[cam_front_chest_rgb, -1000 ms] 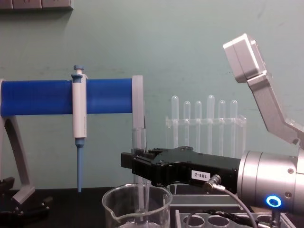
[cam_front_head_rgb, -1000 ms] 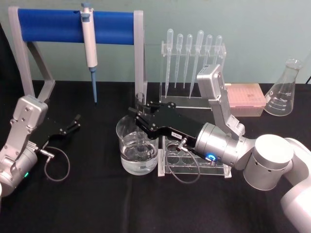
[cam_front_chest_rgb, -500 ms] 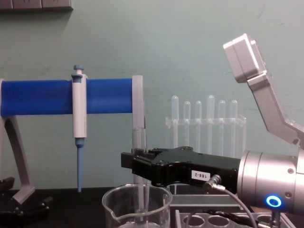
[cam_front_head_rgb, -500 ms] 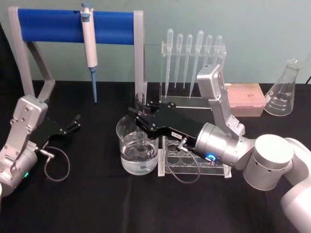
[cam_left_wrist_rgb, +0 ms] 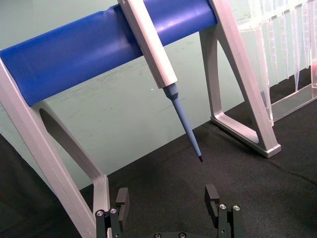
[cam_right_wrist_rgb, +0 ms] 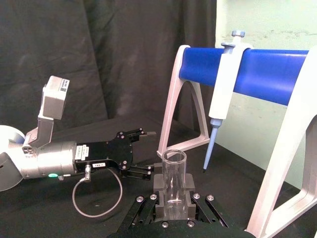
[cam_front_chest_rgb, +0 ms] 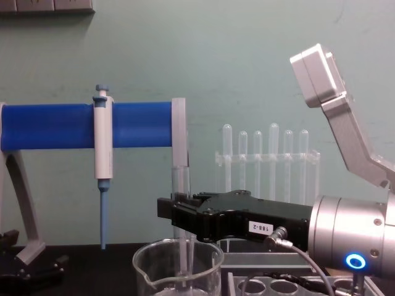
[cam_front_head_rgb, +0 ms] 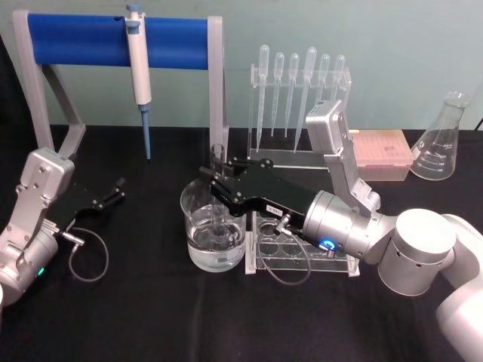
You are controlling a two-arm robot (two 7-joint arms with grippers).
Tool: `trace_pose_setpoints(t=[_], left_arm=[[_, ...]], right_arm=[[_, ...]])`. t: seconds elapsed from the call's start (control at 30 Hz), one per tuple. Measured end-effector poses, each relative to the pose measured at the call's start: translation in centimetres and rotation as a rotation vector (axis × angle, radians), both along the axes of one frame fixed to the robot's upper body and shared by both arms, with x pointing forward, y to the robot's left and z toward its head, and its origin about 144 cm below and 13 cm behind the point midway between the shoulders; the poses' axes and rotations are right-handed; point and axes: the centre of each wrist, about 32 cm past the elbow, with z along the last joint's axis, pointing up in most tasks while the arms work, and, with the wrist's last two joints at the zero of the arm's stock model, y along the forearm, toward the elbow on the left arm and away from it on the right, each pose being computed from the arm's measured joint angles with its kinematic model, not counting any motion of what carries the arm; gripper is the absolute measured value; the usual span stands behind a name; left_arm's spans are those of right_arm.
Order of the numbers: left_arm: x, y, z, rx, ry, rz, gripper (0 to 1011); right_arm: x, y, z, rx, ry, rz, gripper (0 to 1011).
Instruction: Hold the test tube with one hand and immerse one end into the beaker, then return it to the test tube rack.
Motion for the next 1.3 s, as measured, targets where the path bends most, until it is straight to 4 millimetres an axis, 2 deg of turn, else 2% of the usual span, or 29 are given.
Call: trace_pose_setpoints(t=[1.3], left_arm=[[0.00, 0.00, 0.00, 0.000, 0.000, 0.000, 1000]], right_arm=[[0.00, 0.00, 0.00, 0.000, 0.000, 0.000, 225]])
